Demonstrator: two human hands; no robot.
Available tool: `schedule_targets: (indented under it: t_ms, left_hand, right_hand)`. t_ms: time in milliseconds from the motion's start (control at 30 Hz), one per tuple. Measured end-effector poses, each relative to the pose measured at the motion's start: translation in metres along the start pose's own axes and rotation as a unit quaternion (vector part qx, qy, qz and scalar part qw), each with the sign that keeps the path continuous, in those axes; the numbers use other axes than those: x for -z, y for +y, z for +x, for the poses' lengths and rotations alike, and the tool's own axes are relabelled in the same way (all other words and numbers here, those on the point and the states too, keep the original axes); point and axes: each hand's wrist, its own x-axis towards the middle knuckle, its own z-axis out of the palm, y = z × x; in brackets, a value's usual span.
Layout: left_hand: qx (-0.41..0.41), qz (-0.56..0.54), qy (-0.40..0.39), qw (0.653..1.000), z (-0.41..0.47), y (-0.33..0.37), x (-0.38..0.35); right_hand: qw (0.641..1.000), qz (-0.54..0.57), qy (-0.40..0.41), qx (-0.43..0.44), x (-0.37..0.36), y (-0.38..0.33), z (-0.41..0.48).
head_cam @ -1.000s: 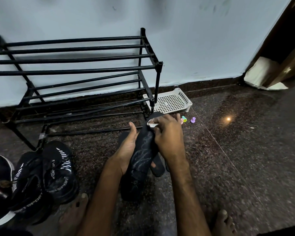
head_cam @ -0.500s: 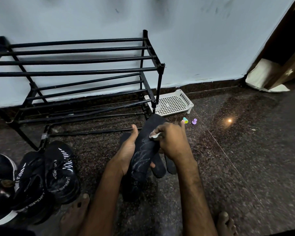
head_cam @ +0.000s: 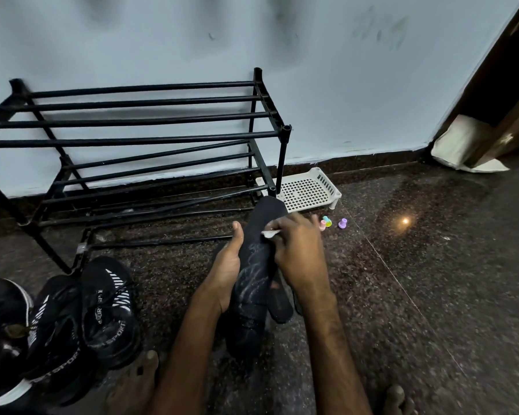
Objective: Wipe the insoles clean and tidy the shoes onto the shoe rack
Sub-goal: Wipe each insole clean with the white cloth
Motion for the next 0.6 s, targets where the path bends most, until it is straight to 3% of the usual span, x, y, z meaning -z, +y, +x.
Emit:
schedule_targets:
  t_ms: [133, 233, 333, 467, 600]
  left_hand:
    - [-0.015, 0.020, 0.026, 0.999, -0.001, 0.004, 0.006]
    - [-0.007, 0.042, 0.016, 0.999, -0.002, 0.003, 0.005]
    - [0.010, 0.047, -0.010, 0.999, -0.005, 0.001, 0.001]
    - [0.017, 0.026, -0.026, 0.999, -0.007, 0.001, 0.004]
    - [0.020, 0.047, -0.046, 0.998, -0.007, 0.002, 0.009]
  right_hand:
    - [0.998, 0.008, -0.061, 0.015, 0.005, -0.001, -0.003]
    - [0.999, -0.022, 0.010, -0.023, 0.008, 0.005, -0.002]
    - [0.999, 0.018, 0.045, -0.018, 0.005, 0.000, 0.000]
    - [0.997, 0.047, -0.059, 0.014, 0.013, 0.000, -0.003]
    - [0.998, 0.009, 0.039, -0.037, 0.020, 0.016, 0.002]
